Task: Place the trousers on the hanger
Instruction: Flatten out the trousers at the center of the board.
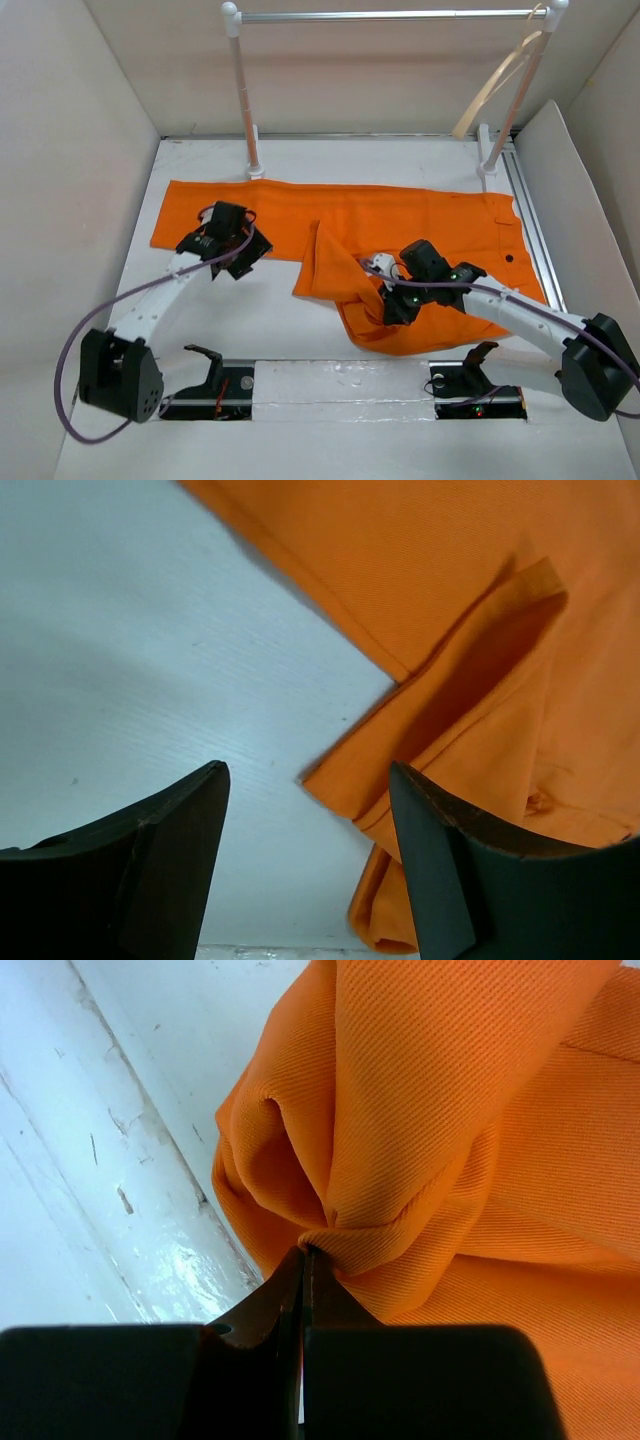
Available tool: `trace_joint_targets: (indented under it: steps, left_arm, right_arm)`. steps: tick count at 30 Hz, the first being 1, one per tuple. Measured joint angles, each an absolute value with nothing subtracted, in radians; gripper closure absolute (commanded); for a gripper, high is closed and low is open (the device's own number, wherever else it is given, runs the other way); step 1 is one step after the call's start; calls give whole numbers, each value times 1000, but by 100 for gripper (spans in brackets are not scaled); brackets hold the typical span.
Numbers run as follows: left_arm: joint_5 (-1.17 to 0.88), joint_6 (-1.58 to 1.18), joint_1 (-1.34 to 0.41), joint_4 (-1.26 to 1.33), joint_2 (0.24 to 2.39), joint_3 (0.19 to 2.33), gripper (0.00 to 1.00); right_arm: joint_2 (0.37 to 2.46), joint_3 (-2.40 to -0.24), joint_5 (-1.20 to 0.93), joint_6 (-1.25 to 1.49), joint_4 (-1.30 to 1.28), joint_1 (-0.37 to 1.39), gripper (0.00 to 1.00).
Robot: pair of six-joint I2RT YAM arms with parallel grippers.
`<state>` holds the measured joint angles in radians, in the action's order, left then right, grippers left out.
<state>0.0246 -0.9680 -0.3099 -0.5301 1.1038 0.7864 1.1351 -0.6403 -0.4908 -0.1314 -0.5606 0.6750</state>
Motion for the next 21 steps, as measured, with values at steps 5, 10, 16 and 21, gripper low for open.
trace_joint_targets:
  steps: [5, 10, 16, 21]
  left_arm:
    - [67, -844, -455, -485, 1367, 1101, 40]
    - [65, -741, -548, -393, 1617, 1298, 41]
    - [31, -656, -546, -386, 1790, 1325, 41]
    - [16, -614, -543, -383, 1887, 1392, 42]
  right_arm:
    - [1127, -640, -484, -122, -551, 682, 100]
    - [1105, -640, -475, -99, -538, 682, 100]
    - [1095, -641, -475, -74, -509, 682, 100]
    - [1092, -650, -475, -60, -506, 682, 100]
